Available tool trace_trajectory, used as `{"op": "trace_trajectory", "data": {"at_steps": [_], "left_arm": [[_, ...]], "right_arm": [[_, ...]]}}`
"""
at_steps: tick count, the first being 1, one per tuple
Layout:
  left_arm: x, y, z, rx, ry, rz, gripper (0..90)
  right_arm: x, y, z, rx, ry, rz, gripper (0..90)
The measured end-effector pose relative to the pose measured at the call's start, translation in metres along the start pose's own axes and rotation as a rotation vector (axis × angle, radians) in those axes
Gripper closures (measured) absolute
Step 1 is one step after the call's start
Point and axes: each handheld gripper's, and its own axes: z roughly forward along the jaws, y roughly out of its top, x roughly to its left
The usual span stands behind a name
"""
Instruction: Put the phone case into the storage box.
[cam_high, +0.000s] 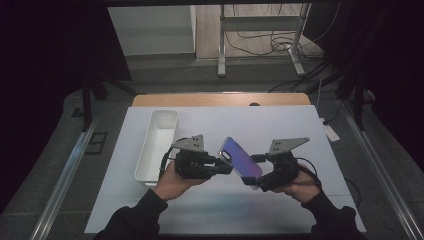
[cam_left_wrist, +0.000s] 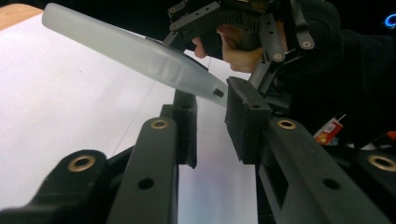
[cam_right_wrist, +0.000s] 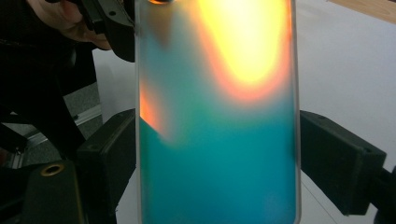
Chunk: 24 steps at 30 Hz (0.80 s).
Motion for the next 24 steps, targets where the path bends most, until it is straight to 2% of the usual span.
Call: {"op": "trace_trajectory", "data": {"at_steps": [10,12,24], "left_arm": [[0.0016,-0.0004,-0.0003,-0.001,-0.050,-0.011,81.4],[0.0021,-0.0002,-0.0005,-0.003,-0.071,-0.013,82.8],[0.0006,0.0002,-0.0010,-0.009,-0.128,0.028,88.2]], "right_arm": [[-0.0023,-0.0020,0.0006,-0.001,0.029,0.001,16.8],[-0.0028,-0.0025,0.0012,-0.001,0.039,0.001,16.7],[-0.0048,-0.0037,0.0036,0.004,0.101,-0.004,16.2]]}}
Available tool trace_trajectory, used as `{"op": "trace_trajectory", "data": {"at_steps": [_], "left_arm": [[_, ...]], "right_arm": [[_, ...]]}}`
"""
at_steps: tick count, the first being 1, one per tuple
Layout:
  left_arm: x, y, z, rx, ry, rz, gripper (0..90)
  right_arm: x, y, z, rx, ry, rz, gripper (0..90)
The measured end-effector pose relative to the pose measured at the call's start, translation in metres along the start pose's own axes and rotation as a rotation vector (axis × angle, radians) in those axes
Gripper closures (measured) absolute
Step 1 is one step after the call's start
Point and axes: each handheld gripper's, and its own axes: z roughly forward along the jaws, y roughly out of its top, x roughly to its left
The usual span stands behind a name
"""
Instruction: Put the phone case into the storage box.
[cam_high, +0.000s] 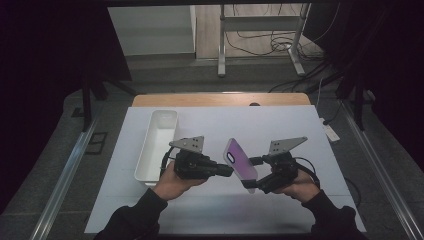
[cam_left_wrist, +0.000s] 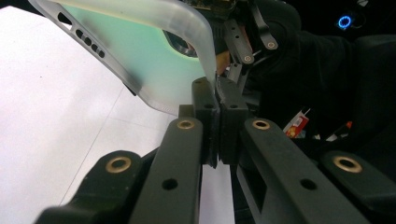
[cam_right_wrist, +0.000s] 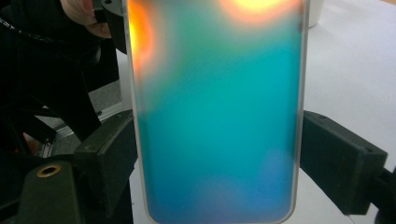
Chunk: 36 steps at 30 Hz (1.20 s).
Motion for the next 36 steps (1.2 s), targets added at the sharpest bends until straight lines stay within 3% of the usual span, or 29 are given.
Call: {"op": "trace_trajectory", "data": {"at_steps": [8,20,36], "left_arm": [[-0.0017,0.0010,-0.0004,-0.017,-0.020,0.007,88.5],[-0.0043,0.0027,-0.0024,-0.009,0.023,0.011,89.4],[-0.0033,0.0027,-0.0064,0.042,0.139,-0.006,89.3]], "right_arm": [[-0.0040,-0.0011,0.0005,-0.020,0.061,0.018,14.6],[-0.0011,-0.0011,0.0048,0.012,0.028,-0.009,6.4],[0.0018,-0.0041,0.0017,0.037,-0.027,-0.042,2.9]]}}
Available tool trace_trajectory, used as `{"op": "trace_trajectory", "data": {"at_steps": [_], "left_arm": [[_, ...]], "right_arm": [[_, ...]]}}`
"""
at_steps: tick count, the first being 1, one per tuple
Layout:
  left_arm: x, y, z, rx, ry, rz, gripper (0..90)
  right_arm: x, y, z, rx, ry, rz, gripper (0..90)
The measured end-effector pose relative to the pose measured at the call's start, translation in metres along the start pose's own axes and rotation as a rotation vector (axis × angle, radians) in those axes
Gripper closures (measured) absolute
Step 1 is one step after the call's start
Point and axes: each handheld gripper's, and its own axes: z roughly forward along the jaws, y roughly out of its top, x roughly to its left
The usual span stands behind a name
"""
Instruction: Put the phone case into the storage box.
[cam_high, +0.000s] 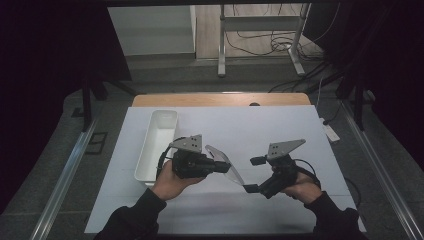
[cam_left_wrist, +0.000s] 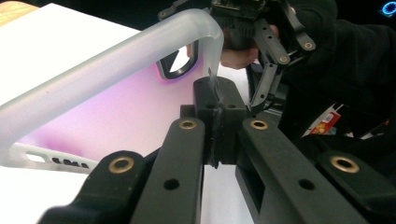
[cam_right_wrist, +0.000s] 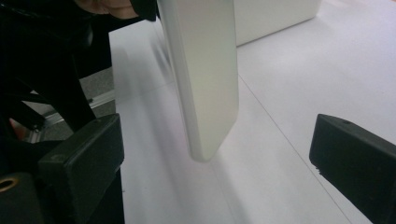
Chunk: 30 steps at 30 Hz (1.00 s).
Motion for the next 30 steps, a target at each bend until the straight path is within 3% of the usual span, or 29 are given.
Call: {"op": "trace_trajectory", "data": {"at_steps": [11,30], "left_arm": [[0.004,-0.001,-0.002,0.029,0.064,-0.014,89.3],[0.011,0.001,-0.011,0.050,0.171,-0.038,89.3]], "right_arm": [[0.001,-0.004,-0.003,0.023,-0.072,0.000,1.0],[0.006,-0.013,-0.012,0.030,-0.137,0.014,0.3]]}}
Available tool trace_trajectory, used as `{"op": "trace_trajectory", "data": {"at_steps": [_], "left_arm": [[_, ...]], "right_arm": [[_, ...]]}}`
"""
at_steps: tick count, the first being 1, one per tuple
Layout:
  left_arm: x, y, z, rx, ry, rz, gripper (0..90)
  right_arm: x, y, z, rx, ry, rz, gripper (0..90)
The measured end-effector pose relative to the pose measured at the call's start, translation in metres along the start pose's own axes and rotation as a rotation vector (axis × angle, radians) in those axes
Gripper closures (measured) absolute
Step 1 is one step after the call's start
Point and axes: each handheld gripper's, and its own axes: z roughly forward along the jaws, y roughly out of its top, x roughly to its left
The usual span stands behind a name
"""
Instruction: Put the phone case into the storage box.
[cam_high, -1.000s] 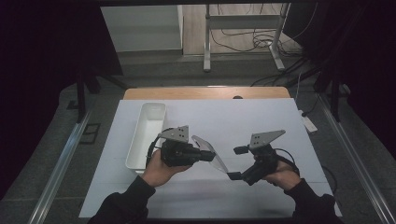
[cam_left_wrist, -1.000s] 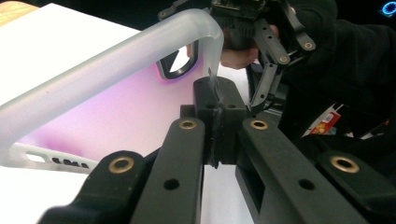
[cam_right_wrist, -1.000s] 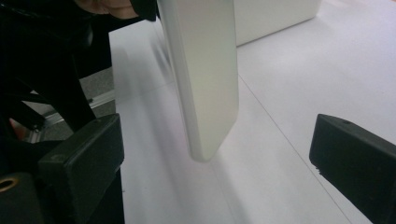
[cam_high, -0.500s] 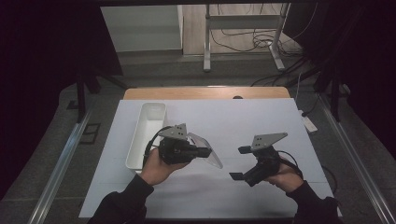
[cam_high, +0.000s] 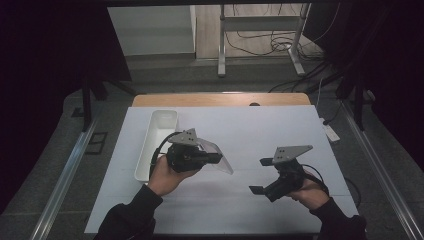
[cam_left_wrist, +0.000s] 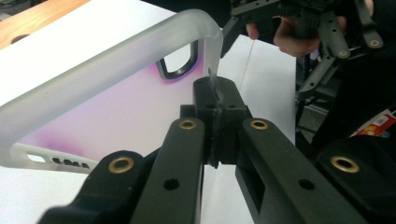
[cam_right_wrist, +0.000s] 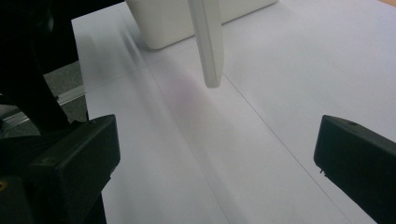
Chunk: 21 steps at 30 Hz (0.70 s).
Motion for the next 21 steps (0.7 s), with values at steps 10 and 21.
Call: {"op": "trace_trajectory", "data": {"at_steps": [10,21], "left_arm": [[0.008,0.004,-0.003,0.012,0.045,-0.008,89.2],[0.017,0.008,-0.009,0.033,0.103,-0.014,89.2]], "right_arm": [[0.001,-0.006,-0.008,-0.003,-0.019,0.027,0.0],[0.005,-0.013,-0.016,-0.019,-0.064,0.044,0.0]]}}
